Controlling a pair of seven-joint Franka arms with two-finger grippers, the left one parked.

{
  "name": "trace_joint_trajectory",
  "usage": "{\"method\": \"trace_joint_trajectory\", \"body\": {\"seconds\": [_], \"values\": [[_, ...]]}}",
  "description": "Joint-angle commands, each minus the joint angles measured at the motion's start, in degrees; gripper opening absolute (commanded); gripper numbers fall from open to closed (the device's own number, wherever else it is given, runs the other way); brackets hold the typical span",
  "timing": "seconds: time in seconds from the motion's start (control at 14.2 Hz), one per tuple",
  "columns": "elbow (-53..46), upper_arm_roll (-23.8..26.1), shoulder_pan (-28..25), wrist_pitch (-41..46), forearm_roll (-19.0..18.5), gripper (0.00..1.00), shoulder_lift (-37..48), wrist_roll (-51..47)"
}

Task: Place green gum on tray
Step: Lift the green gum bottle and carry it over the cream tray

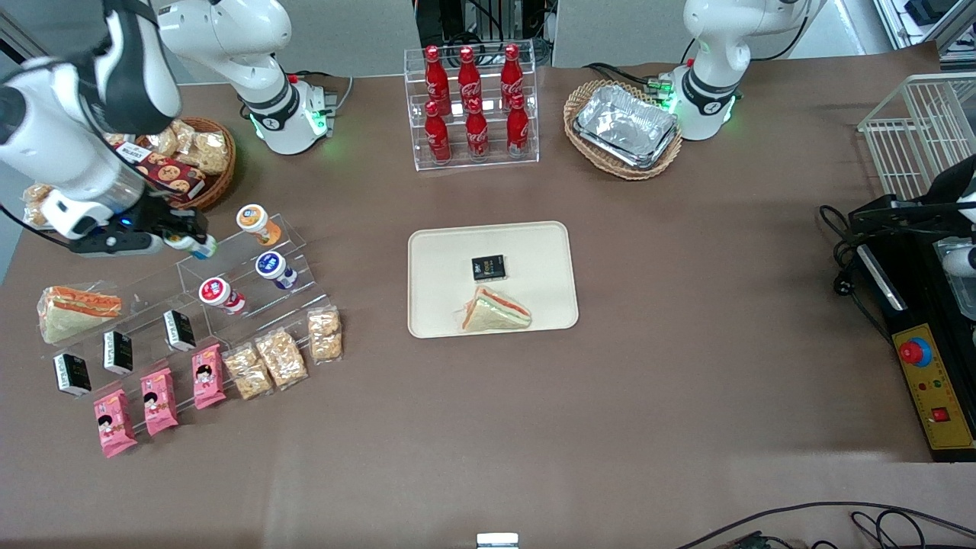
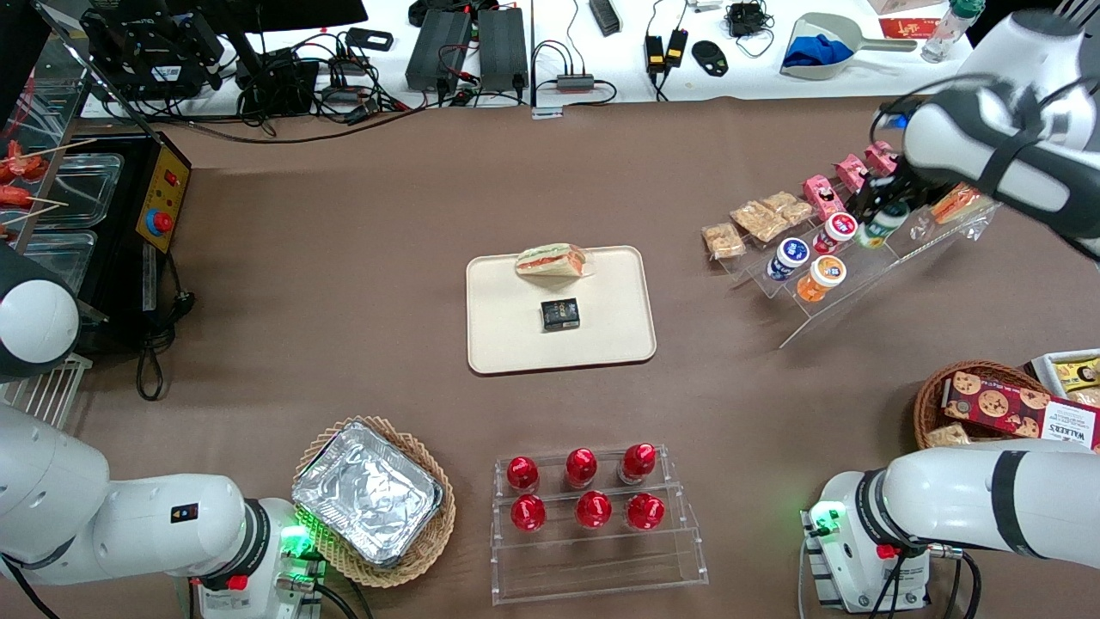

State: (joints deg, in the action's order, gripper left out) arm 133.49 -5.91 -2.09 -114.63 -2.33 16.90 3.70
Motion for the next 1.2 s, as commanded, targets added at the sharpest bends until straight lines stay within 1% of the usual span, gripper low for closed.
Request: {"method": "trace_joint_trajectory", "body": {"seconds": [0.0,0.07,0.21,0.28,0.35,0.42,0.49,0.7,0.85,0.99,1.13], "values": [[-10.08,0.99,-2.46,12.83,0.74,0.19,-0.55,-1.76],[-10.97,1.34,-3.26,14.33,1.44,0.19,-0.46,-4.73],[-12.03,3.62,-6.33,15.83,1.62,0.19,-0.37,-13.59],[-12.12,4.24,-8.17,15.84,2.84,0.19,-0.46,-18.33],[-12.03,4.24,-10.45,15.67,5.29,0.19,-0.64,-22.04],[-12.12,4.42,-13.09,15.06,6.27,0.19,-0.9,-25.99],[-12.03,5.12,-16.68,13.83,5.85,0.19,-1.34,-31.25],[-11.77,5.74,-23.9,8.74,5.76,0.19,-4.84,-43.57],[-11.24,5.74,-29.52,3.3,5.32,0.19,-8.35,-51.57],[-11.15,5.74,-34.36,-1.45,3.22,0.18,-13.01,-57.47],[-8.79,5.65,-38.41,-8.64,2.86,0.17,-16.36,-62.04]]}}
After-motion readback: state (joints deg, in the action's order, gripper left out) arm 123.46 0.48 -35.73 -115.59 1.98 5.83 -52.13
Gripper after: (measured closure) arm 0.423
